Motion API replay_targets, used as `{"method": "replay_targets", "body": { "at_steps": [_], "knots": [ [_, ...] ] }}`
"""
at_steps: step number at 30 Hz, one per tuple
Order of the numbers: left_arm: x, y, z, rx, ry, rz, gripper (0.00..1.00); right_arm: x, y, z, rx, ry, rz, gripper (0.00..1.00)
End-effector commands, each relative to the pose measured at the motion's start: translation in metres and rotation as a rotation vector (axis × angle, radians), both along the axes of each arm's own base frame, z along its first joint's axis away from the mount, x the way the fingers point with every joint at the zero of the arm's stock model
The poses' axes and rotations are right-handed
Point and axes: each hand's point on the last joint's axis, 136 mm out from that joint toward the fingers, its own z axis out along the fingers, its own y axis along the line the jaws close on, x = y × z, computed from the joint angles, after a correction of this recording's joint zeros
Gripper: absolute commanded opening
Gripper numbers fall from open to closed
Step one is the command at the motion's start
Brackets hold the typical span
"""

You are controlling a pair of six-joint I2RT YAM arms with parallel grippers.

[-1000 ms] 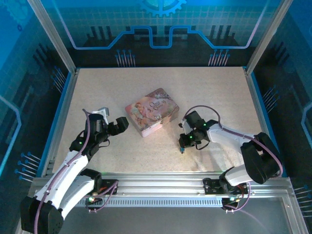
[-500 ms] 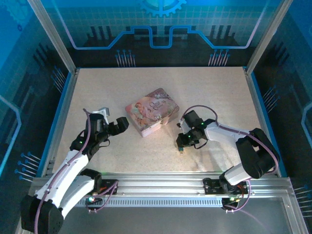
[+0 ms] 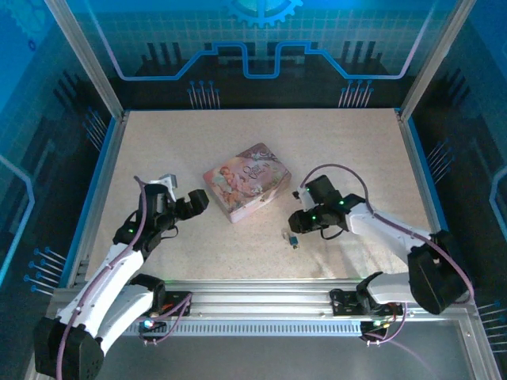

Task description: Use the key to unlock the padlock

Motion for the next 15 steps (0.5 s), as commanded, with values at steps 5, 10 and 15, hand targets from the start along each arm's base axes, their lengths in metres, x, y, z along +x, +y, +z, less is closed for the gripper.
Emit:
{"method": "replay_targets", "body": {
  "at_steps": [5,10,15],
  "knots": [
    [0.008,0.017,0.032,0.042,-0.071,0.059,0.99,0.021,-0.047,0.046,-0.072,-0.215,-0.1,0.4],
    [0.014,0.041,0.042,0.176,-0.123,0.138,0.99,0.034,-0.082,0.073,-0.078,-0.358,-0.202,0.51],
    [0.023,0.056,0.045,0.285,-0.212,0.177,0.99,0.048,-0.124,0.088,-0.103,-0.467,-0.336,0.63]
  ]
}}
